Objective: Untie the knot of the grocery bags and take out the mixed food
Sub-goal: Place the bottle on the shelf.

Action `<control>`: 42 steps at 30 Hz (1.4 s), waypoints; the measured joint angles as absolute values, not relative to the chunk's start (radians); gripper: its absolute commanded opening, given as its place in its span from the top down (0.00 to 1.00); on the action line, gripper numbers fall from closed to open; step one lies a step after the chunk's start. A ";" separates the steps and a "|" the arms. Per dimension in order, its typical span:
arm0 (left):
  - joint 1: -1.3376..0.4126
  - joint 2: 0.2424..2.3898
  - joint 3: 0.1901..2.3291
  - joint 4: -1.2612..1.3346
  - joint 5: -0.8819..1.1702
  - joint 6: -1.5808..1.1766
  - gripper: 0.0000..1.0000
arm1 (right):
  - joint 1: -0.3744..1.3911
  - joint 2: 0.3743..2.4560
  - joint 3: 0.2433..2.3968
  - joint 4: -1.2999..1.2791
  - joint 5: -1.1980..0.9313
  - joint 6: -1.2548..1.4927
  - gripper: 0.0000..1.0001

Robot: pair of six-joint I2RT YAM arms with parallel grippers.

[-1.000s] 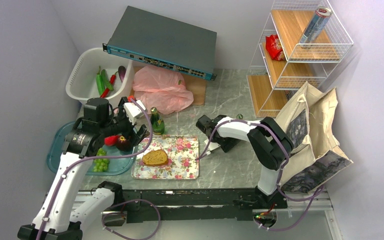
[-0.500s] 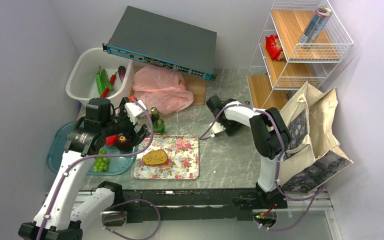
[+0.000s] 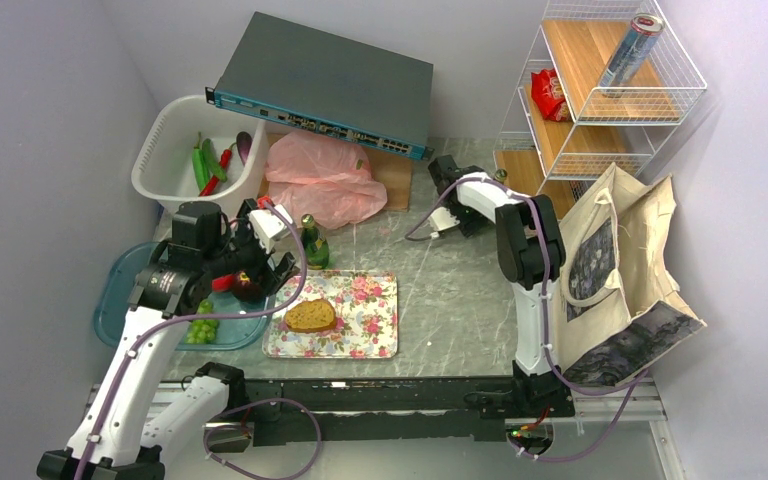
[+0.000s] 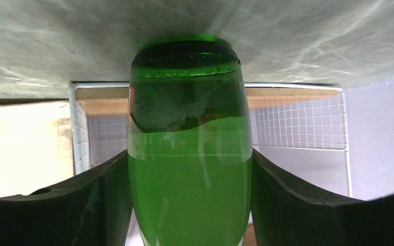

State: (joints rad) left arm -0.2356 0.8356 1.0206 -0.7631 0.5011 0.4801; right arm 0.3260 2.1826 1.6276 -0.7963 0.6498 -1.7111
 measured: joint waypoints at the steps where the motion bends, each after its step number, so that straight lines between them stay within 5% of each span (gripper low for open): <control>1: -0.236 0.832 1.017 -0.764 0.498 0.480 0.01 | 0.318 2.183 1.628 -0.799 0.650 -1.716 0.63; 17: -0.236 0.832 1.009 -0.752 0.491 0.480 0.01 | 0.235 2.412 2.035 -0.942 0.636 -1.747 0.62; 42: -0.236 0.833 0.952 -0.715 0.492 0.450 0.00 | 0.128 2.484 2.168 -0.896 0.675 -1.948 0.62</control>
State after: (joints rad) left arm -0.2356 0.8330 0.9520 -0.7151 0.4919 0.4500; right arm 0.1280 2.4844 2.1681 -0.8955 0.6746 -1.9476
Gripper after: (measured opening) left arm 0.994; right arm 0.712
